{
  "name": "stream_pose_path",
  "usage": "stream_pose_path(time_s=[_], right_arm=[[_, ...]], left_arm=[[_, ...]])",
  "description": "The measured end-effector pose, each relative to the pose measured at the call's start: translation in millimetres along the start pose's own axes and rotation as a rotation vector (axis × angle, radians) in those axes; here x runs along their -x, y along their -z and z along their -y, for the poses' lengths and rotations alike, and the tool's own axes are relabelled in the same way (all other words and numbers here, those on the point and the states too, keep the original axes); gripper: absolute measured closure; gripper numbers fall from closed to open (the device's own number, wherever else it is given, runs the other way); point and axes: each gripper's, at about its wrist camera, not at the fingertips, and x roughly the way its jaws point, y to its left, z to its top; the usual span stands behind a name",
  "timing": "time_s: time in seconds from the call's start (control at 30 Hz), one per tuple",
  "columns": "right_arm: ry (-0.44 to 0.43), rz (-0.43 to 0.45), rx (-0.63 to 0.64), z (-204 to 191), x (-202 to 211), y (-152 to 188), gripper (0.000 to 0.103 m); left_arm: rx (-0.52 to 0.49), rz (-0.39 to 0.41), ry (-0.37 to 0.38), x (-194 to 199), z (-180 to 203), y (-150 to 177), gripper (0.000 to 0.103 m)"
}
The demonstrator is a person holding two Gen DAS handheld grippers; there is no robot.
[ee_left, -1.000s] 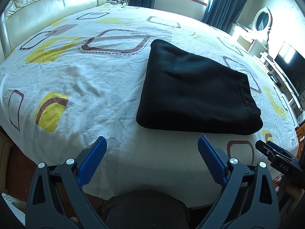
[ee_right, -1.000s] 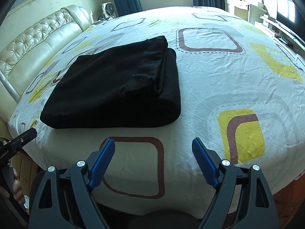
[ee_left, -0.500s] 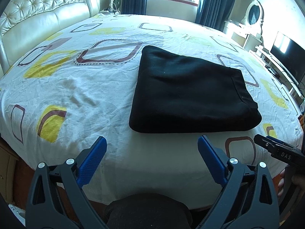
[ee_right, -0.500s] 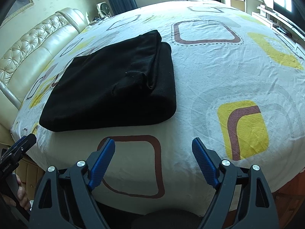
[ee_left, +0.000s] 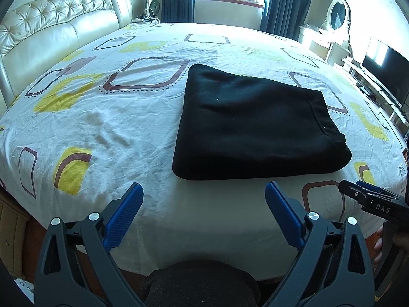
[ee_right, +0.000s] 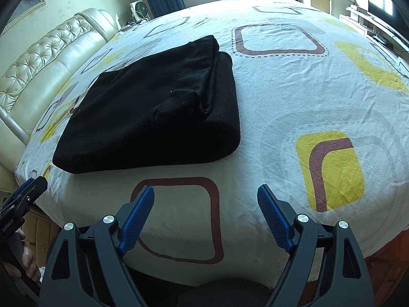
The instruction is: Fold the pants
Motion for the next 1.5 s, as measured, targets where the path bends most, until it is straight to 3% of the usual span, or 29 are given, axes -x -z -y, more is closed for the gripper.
stream_pose_path(time_s=[0.73,1.17,1.43,1.5], right_arm=[[-0.005,-0.014,0.009,-2.1,-2.9,2.5,0.021],[-0.012,-0.027,0.011,-2.8,-6.0,3.7,0.021],[-0.015,-0.036,0.019,-3.4,-7.4,5.4,0.021],[-0.017,-0.037,0.021,-3.2,-7.5,5.4,0.021]], left_arm=[[-0.035,0.034,-0.028,6.6,4.7,-1.8,0.007],[-0.047,0.008,-0.04,3.6,7.7,-1.3,0.007],[-0.063,0.043,-0.044,9.2,11.4,-1.9,0.007],[-0.055,0.052,-0.071,11.2,12.5,-2.9,0.002]])
